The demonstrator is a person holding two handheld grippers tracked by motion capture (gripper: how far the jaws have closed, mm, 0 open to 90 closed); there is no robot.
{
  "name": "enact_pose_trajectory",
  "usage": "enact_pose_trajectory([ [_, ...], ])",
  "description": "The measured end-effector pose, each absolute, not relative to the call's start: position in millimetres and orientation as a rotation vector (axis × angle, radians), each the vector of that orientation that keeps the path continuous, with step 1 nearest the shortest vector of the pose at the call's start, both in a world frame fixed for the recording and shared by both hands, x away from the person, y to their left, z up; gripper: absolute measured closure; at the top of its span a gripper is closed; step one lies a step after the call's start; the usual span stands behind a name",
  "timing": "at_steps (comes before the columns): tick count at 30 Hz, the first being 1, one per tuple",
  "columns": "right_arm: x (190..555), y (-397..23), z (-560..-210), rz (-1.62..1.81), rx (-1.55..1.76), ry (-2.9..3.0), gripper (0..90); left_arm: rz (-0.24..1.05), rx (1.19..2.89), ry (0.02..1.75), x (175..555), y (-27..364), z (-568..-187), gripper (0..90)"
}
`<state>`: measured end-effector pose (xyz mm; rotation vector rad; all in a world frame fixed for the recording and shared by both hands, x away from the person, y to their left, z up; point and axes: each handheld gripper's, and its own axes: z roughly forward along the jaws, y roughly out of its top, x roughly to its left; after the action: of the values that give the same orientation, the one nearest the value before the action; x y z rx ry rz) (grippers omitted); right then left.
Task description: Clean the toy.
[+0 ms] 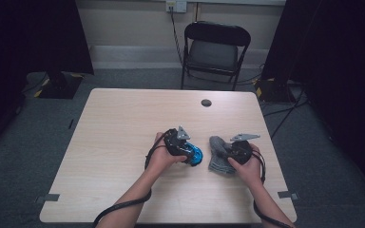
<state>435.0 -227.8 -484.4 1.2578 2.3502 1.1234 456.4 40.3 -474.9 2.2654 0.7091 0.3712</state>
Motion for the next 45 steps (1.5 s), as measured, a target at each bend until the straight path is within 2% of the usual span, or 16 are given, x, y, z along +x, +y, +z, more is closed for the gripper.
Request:
enact_pose_trajectory([
  [16,420.7,-192.3,-484.4,1.094,1.091,2.467,66.9,0.373,2.262,0.703,456.1,40.4,-475.6,14.7],
  [45,377.3,-173.2,-483.8,1.184,0.993,2.613,67.2,0.375,2.266,0.712,456.1,39.8,-475.2,14.4],
])
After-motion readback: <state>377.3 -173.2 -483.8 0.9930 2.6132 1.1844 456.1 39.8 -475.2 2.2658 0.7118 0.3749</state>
